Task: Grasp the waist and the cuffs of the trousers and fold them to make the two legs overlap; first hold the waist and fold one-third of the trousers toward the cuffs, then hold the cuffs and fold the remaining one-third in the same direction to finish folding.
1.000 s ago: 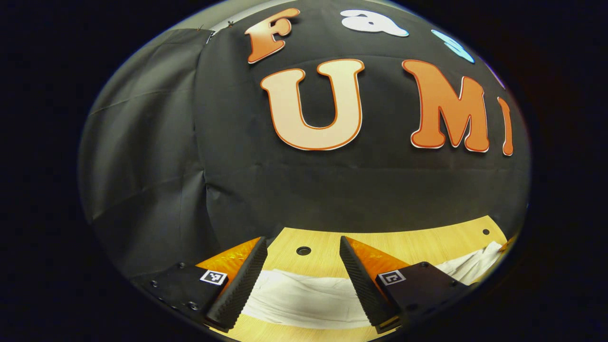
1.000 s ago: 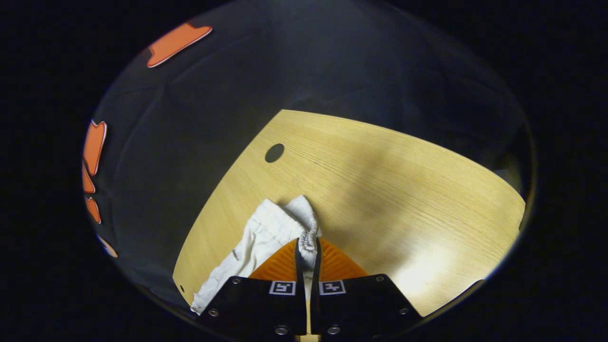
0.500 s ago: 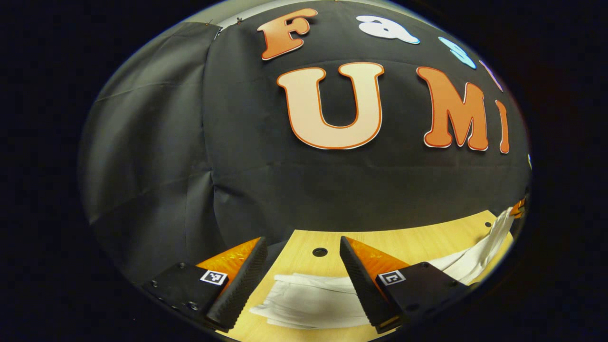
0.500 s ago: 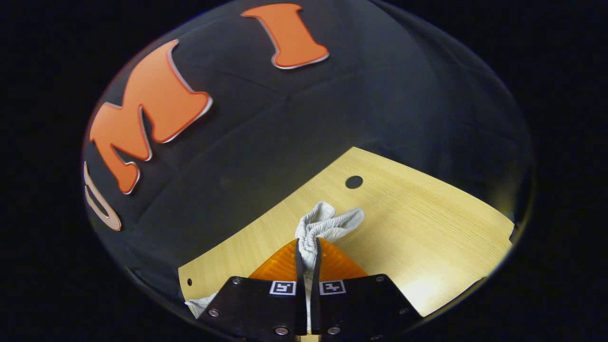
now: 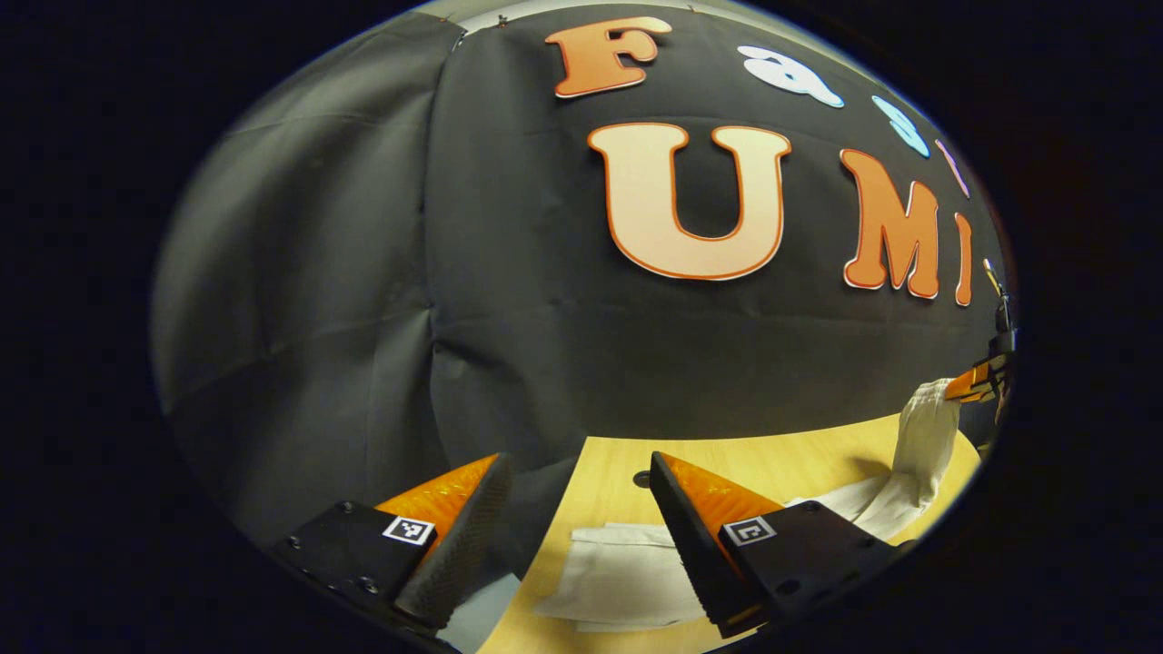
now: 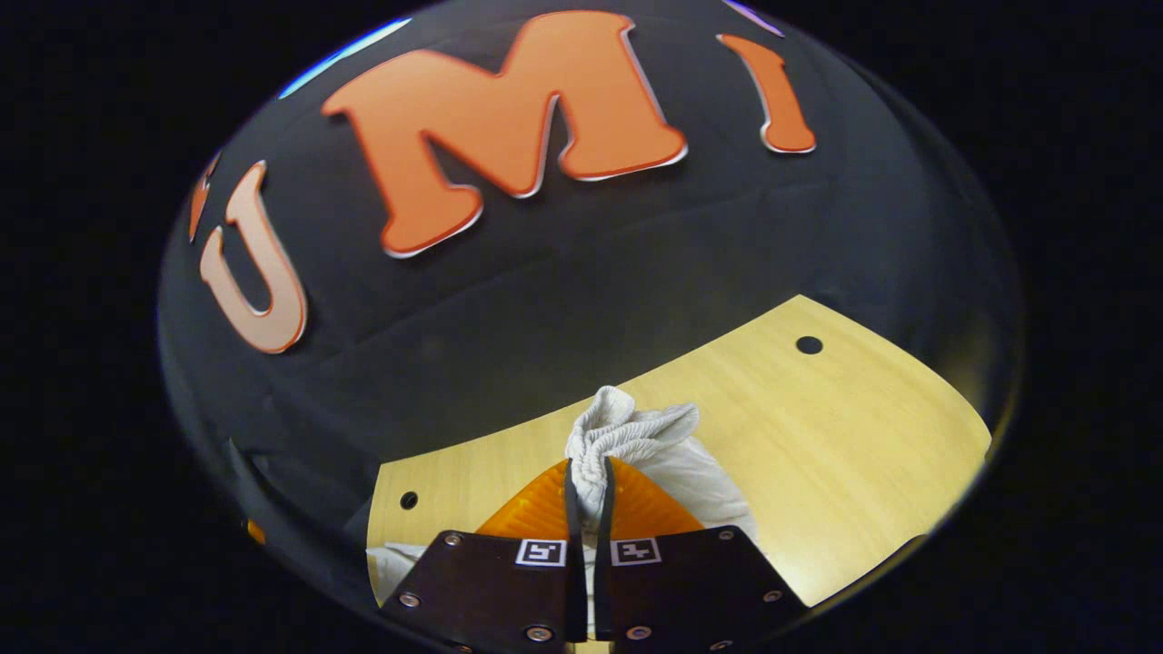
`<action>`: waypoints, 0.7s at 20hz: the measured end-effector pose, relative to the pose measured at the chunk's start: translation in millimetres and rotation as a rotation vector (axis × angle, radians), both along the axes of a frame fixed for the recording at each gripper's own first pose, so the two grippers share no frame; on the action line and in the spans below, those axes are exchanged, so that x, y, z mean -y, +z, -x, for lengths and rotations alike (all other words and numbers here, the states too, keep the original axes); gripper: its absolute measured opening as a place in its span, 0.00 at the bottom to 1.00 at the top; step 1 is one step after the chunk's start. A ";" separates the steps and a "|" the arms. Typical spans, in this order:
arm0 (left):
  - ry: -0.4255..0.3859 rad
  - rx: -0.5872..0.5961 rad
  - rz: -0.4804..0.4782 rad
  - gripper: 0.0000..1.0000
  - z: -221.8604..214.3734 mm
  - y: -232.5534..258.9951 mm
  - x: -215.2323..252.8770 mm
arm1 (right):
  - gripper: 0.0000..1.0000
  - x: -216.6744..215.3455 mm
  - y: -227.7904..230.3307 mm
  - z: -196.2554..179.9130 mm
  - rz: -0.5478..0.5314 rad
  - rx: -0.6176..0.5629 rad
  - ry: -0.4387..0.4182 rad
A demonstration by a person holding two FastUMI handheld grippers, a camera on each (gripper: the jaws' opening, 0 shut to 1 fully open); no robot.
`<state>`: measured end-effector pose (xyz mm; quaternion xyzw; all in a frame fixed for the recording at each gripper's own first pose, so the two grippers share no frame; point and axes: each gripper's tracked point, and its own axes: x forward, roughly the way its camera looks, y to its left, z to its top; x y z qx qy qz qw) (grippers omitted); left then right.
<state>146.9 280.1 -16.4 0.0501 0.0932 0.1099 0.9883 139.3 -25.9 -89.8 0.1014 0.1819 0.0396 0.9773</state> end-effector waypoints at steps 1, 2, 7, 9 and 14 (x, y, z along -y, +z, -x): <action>0.005 -0.003 0.007 1.00 2.6 -2.0 -8.5 | 0.03 -5.4 -3.5 1.7 0.007 -0.009 0.021; 0.011 -0.007 0.012 1.00 4.4 -2.7 -16.7 | 0.04 -8.7 -6.7 5.7 0.015 -0.019 0.041; 0.038 -0.013 0.014 1.00 16.2 -8.4 -45.7 | 0.03 -27.6 -29.3 22.3 0.089 -0.078 0.123; 0.049 -0.020 0.018 1.00 19.6 -12.9 -53.5 | 0.04 -33.5 -43.0 28.3 0.125 -0.104 0.151; 0.068 -0.046 0.044 1.00 26.0 -28.8 -63.4 | 0.04 -43.6 -77.3 44.3 0.222 -0.174 0.239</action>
